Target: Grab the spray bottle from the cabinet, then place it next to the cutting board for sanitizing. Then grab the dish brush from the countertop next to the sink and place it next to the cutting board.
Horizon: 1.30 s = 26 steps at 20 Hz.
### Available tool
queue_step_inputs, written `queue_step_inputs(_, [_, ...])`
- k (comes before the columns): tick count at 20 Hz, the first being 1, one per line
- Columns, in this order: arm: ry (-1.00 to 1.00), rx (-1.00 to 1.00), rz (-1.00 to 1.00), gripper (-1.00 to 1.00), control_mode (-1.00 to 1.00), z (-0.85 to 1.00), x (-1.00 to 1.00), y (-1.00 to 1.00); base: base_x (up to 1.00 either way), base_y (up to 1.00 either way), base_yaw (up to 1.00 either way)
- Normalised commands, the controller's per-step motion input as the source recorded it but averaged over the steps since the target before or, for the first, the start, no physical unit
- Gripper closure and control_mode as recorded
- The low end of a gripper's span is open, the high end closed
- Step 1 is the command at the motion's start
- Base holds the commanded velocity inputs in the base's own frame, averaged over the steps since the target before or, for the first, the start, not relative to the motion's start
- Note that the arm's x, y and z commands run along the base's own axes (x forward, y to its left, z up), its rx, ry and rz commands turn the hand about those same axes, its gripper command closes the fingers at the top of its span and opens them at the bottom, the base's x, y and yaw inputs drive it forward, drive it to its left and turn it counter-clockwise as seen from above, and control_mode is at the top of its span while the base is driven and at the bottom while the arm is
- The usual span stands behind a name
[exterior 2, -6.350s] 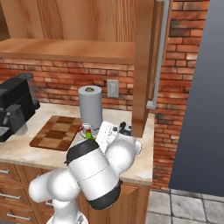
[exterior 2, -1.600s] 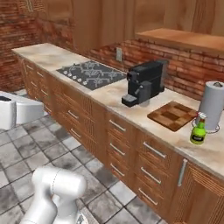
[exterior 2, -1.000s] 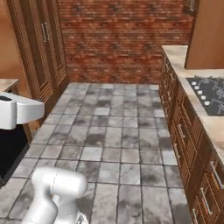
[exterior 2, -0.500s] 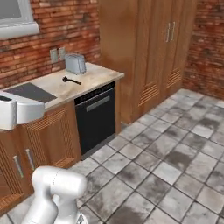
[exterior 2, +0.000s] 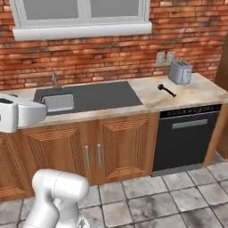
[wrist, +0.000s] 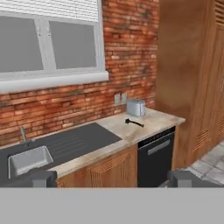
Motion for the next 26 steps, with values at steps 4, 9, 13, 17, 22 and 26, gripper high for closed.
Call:
queue_step_inputs(4, [0.0, 0.0, 0.0, -1.0, 1.0, 0.0, 0.0, 0.0, 1.0, -0.03, 0.66])
queue_step_inputs(9, [0.0, 0.0, 0.0, -1.0, 1.0, 0.0, 0.0, 0.0, 1.0, -0.24, 0.54])
queue_step_inputs(13, [0.0, 0.0, 0.0, -1.0, 1.0, 0.0, 0.0, 0.0, 0.48, -0.97, 0.39])
queue_step_inputs(17, [0.0, 0.0, 0.0, -1.0, 1.0, 0.0, 0.0, 0.0, -0.42, -1.0, 0.18])
queue_step_inputs(22, [0.0, 0.0, 0.0, -1.0, 1.0, 0.0, 0.0, 0.0, -0.59, -1.0, 0.01])
queue_step_inputs(26, [0.0, 0.0, 0.0, -1.0, 1.0, 0.0, 0.0, 0.0, -0.03, -1.0, 0.04])
